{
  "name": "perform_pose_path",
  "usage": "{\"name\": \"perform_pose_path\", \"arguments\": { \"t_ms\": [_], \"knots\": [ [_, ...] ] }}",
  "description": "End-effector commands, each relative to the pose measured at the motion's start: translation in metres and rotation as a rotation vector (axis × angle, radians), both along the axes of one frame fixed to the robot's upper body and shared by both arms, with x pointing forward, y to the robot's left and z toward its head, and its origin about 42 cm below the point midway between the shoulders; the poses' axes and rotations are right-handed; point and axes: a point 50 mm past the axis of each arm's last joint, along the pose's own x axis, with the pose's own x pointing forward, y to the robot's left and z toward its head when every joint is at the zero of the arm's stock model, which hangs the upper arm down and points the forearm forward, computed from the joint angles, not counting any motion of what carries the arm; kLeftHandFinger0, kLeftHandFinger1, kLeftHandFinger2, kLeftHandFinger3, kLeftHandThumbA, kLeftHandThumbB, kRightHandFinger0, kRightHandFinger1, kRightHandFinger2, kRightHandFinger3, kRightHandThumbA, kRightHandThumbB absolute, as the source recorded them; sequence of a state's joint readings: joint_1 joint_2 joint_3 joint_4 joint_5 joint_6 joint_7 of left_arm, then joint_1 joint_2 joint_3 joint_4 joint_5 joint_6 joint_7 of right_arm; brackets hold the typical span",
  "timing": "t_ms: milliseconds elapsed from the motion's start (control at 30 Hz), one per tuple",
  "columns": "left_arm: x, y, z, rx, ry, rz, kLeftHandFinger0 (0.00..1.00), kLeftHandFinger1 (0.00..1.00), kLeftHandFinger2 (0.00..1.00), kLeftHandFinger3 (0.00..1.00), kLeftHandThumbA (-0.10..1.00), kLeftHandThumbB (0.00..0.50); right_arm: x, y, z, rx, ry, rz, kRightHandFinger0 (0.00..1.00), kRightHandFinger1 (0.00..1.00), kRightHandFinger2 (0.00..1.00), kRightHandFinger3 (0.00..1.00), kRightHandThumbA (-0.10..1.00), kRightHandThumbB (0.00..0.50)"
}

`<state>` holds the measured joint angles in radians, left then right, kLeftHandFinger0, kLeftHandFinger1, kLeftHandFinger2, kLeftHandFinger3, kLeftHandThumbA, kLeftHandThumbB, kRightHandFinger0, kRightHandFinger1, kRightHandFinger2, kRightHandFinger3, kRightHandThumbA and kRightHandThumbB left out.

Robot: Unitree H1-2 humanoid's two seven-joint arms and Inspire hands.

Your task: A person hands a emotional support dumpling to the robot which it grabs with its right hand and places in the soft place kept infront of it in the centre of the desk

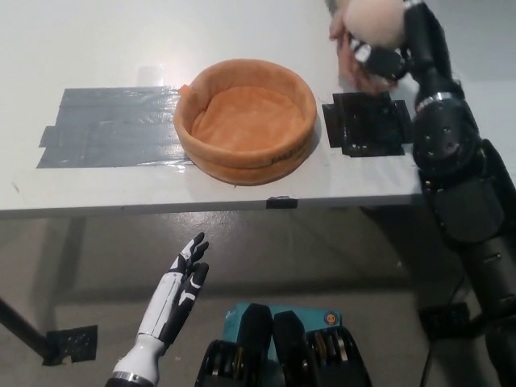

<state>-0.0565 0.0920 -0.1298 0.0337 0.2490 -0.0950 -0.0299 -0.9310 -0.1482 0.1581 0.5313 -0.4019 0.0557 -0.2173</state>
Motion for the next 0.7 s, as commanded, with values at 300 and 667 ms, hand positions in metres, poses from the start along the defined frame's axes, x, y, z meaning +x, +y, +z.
{"name": "perform_pose_path", "arguments": {
  "t_ms": [300, 667],
  "knots": [
    [0.002, -0.003, 0.009, -0.003, -0.038, -0.019, 1.00, 1.00, 1.00, 1.00, 1.00, 0.129, -0.008, 0.105, 0.018, -0.100, -0.093, 0.210, 0.00, 0.36, 0.77, 0.76, -0.10, 0.176],
    [0.004, -0.003, 0.014, 0.004, -0.045, -0.024, 1.00, 1.00, 1.00, 1.00, 1.00, 0.116, 0.001, 0.116, -0.016, -0.310, 0.225, 0.322, 1.00, 1.00, 1.00, 1.00, 0.69, 0.448]
  ]
}}
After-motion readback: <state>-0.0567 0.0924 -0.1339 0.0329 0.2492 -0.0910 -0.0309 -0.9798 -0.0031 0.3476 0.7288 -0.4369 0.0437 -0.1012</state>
